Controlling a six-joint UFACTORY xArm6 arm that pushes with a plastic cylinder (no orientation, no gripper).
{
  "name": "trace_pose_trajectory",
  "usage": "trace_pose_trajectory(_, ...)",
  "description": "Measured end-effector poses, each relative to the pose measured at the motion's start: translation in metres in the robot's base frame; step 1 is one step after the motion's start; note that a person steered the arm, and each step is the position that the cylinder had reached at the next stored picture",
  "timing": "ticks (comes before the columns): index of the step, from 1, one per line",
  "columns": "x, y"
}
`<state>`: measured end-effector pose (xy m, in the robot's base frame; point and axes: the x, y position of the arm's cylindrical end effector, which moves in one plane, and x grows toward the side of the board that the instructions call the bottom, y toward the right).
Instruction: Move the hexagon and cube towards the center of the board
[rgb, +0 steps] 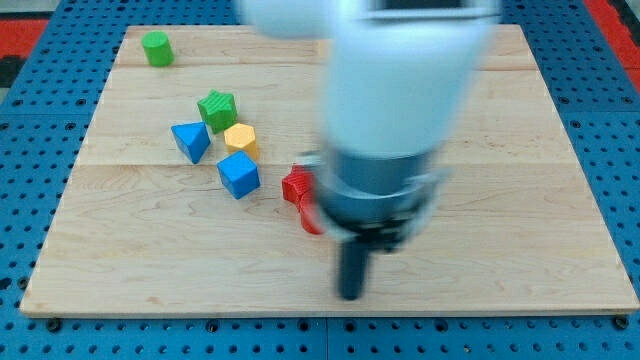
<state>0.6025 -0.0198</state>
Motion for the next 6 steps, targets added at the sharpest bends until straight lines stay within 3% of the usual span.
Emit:
trace_pose_trajectory(1, -0.029, -0.080)
trace_pose_trajectory(3, -0.131, -0.083)
trace_pose_trajectory(4, -0.133, -0.112)
trace_pose_trajectory(5, -0.168, -0.089)
trace_pose_trajectory(6, -0.196, -0.003)
